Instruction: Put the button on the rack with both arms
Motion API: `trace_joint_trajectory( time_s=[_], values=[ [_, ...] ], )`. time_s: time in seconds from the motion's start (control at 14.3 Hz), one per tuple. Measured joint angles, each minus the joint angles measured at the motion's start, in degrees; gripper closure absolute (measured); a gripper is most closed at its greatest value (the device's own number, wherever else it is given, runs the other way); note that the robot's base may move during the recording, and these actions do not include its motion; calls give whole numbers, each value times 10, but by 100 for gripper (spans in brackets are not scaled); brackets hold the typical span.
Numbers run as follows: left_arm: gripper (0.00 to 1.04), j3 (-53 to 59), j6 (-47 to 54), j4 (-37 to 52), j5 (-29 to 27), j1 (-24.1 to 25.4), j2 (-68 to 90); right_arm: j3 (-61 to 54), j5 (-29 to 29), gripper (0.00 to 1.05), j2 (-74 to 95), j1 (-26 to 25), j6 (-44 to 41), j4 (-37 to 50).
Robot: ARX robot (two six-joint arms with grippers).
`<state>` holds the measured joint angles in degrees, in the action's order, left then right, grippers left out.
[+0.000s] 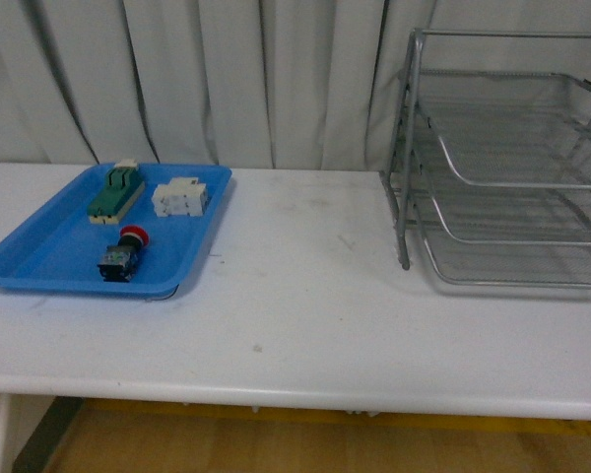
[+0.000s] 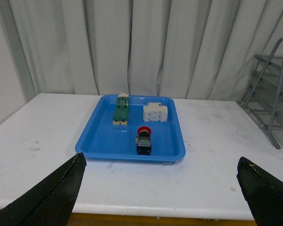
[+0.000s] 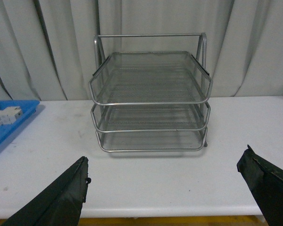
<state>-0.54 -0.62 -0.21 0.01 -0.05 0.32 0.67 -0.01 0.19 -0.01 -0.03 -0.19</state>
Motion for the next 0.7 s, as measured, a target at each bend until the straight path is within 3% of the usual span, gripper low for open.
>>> trace_joint_trajectory(
  time_s=[0.7],
  values=[
    [7, 0, 0, 0, 0, 0, 0, 0, 0, 6, 0, 0, 0, 0]
  ],
)
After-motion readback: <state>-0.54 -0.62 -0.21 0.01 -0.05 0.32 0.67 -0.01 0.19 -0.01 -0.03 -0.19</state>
